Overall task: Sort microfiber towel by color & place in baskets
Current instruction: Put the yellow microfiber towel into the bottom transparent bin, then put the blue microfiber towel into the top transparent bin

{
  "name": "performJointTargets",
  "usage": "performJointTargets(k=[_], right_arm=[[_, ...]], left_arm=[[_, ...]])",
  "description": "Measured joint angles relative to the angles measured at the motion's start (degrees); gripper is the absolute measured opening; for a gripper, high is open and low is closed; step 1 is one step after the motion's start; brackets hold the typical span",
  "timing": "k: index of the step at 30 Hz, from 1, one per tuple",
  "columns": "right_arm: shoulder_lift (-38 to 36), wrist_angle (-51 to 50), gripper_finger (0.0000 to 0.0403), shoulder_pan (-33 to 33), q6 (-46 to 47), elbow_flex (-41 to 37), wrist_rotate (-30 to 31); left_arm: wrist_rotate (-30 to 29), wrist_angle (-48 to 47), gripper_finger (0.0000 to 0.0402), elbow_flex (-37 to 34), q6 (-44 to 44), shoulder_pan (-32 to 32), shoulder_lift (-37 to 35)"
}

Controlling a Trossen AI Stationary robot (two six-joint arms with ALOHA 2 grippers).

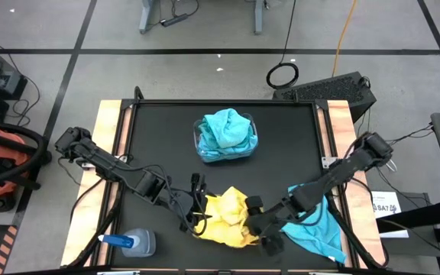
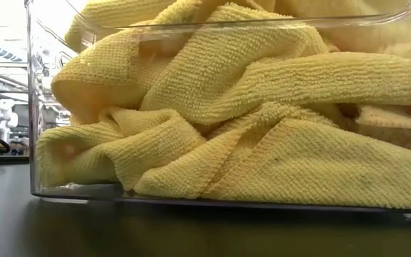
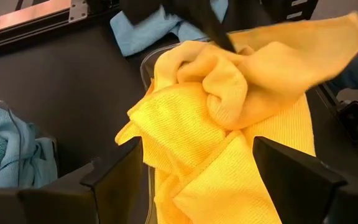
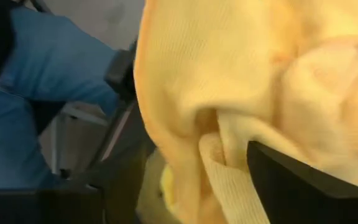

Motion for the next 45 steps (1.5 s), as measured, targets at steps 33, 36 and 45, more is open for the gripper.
performJointTargets(k=[33, 36, 45], right_arm=[[-4.69, -37.35, 0.0286, 29.48, 64.18, -7.36, 5.88], [-4.69, -34.41, 0.0286, 32.91, 71.16, -9.72, 5.79], [-3.9, -30.42, 0.0286, 37.57, 81.68, -17.64, 5.6]], left_arm=[[-0.07, 3.23, 0.031, 0.0, 4.9, 1.9, 0.04], [-0.09, 3.21, 0.031, 0.0, 5.53, 1.98, 0.04], [0.5, 3.21, 0.031, 0.0, 5.95, 3.45, 0.04]])
